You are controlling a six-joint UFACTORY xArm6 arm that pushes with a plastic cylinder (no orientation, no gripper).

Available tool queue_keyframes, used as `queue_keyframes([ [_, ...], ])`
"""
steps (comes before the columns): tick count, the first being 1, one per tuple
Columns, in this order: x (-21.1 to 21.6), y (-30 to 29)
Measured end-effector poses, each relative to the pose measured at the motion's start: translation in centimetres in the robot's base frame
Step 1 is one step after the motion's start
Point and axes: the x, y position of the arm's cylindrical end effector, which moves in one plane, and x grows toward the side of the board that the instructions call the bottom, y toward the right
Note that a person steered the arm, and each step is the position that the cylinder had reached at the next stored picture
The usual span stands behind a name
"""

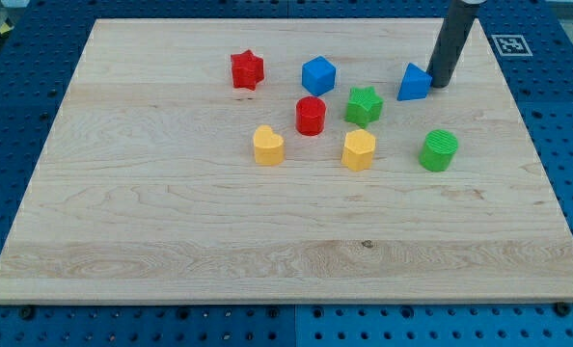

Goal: Push the triangle towards the blue cube

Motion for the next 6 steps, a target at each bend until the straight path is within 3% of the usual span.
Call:
queue_keyframes([
  [2,2.7,0.4],
  [4,0.8,-5.5],
  [6,2.0,-4.5],
])
